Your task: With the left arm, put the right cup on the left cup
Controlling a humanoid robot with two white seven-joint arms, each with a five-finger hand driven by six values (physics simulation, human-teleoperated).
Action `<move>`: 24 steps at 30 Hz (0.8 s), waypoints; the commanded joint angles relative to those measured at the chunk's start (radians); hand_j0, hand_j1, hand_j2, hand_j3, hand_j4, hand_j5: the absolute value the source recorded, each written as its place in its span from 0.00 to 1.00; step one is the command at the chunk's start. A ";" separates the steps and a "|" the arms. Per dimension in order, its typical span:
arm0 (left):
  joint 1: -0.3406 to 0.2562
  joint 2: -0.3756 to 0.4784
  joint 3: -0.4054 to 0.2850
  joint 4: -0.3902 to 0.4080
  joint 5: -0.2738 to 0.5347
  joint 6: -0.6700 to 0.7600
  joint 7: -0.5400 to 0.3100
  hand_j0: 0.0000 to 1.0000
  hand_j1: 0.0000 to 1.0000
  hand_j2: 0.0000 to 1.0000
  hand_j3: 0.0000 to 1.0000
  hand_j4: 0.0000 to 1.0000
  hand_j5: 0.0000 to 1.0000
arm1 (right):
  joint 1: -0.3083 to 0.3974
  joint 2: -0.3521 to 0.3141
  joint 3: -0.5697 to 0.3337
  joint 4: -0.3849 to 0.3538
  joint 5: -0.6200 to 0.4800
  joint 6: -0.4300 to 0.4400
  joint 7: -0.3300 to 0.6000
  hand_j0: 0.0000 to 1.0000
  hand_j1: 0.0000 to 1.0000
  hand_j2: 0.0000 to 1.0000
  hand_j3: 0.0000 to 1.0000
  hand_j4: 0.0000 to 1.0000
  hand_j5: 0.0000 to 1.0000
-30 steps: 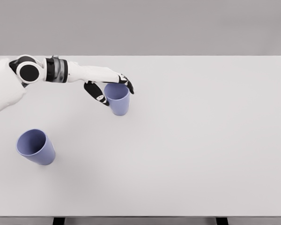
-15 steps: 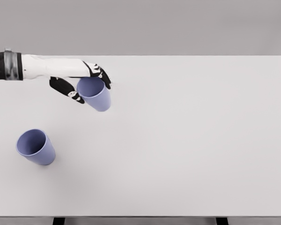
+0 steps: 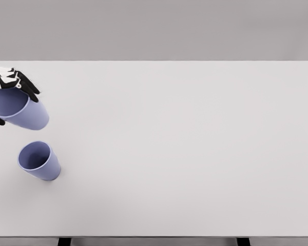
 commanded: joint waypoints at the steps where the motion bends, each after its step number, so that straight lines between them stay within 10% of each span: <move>1: 0.009 0.071 0.007 -0.034 0.017 0.001 0.001 0.52 0.52 0.52 0.52 0.52 0.52 | 0.000 0.000 0.000 -0.001 0.000 0.000 0.000 1.00 1.00 1.00 1.00 1.00 1.00; 24: 0.104 0.126 0.033 -0.035 0.037 0.001 0.001 0.53 0.53 0.53 0.53 0.53 0.53 | 0.000 0.000 0.000 0.000 0.000 0.000 0.000 1.00 1.00 1.00 1.00 1.00 1.00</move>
